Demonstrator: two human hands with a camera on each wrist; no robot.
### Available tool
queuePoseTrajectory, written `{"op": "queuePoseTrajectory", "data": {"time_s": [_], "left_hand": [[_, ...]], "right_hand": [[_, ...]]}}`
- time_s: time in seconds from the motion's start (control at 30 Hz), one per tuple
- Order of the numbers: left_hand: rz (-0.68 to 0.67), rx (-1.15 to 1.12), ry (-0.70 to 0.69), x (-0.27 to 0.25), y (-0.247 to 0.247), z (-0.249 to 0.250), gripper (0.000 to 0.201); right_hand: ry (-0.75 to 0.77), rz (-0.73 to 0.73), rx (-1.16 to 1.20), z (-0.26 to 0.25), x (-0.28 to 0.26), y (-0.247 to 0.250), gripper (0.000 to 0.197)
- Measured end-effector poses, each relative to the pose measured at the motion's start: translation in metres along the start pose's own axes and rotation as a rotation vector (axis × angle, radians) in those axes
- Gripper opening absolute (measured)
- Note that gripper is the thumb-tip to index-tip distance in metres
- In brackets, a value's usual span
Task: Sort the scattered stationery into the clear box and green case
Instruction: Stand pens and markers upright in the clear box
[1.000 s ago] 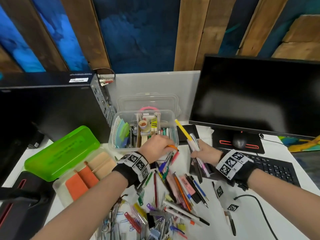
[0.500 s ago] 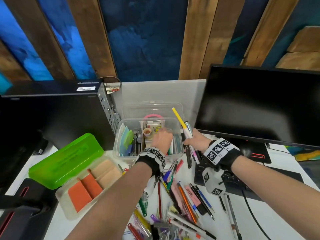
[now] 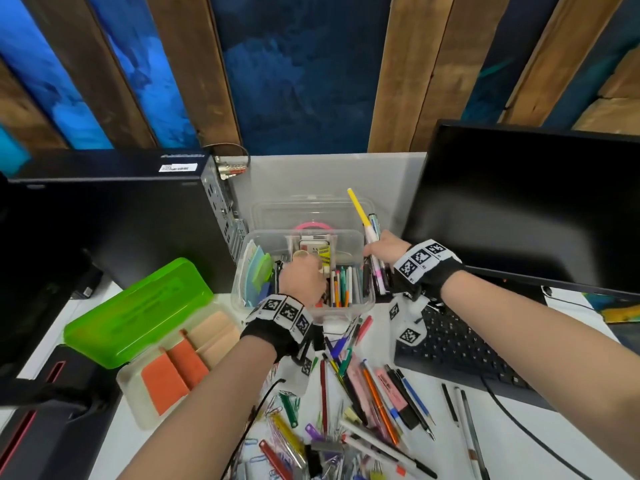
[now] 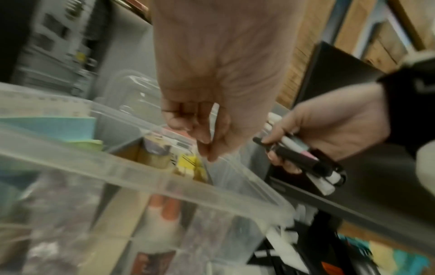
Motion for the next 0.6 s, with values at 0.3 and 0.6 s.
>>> {"op": "queuePoseTrajectory", "data": {"time_s": [0.3,0.6], "left_hand": [[0.007,0.096,-0.019,0.005,-0.008,-0.009,0.03],[-0.053,0.127,-0.051,0.009,-0.012,0.002,0.033]], "right_hand": [[-0.026,0.062,0.112,-0.017,0.013,-0.041,0.042],[-0.107,-0.035,-0.072,0.009,0.018,-0.065,0.022]]}}
Point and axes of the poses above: each hand's wrist, its own x-axis towards the middle knuckle, its own y-axis out of the back of the hand, z = x × y, the point moved 8 cm from there along x, towards the middle knuckle, and after that the axes turned 1 degree about -z, right-handed, at the moved point
